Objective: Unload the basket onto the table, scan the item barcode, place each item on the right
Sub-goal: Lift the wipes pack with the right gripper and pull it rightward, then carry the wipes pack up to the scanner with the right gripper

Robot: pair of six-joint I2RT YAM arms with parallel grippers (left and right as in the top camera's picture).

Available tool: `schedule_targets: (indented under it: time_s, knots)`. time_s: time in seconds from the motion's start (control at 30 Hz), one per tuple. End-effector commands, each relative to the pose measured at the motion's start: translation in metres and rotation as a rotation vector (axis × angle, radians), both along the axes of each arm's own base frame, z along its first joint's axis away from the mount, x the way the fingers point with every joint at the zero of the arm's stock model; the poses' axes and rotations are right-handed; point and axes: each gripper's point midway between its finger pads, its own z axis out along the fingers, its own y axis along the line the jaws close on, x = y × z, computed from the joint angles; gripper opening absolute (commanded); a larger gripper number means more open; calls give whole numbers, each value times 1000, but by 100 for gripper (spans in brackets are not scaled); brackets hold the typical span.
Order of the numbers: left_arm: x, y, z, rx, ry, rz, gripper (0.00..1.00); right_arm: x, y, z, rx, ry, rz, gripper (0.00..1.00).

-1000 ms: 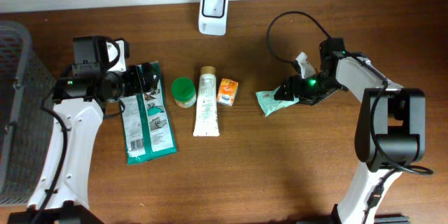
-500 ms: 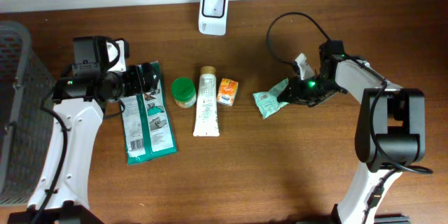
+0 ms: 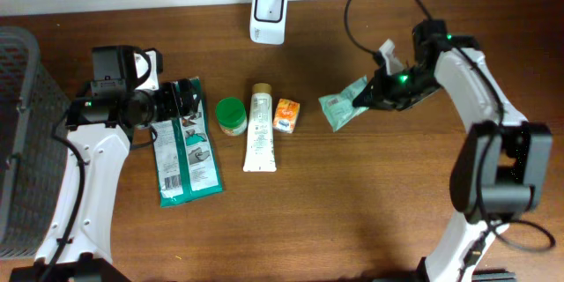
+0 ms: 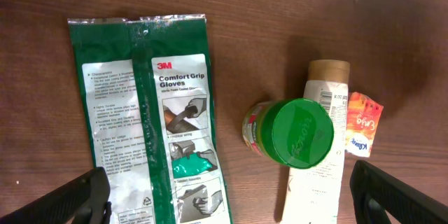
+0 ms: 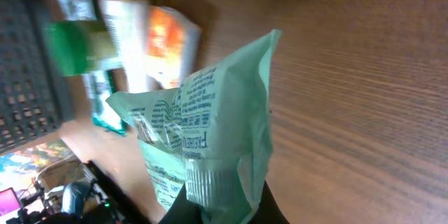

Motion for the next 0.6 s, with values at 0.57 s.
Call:
schedule_targets:
  time_s: [0.57]
  knots:
    - [1,-1,5,6,-16,-15,99,-102,22,168,-39,-266,36,4]
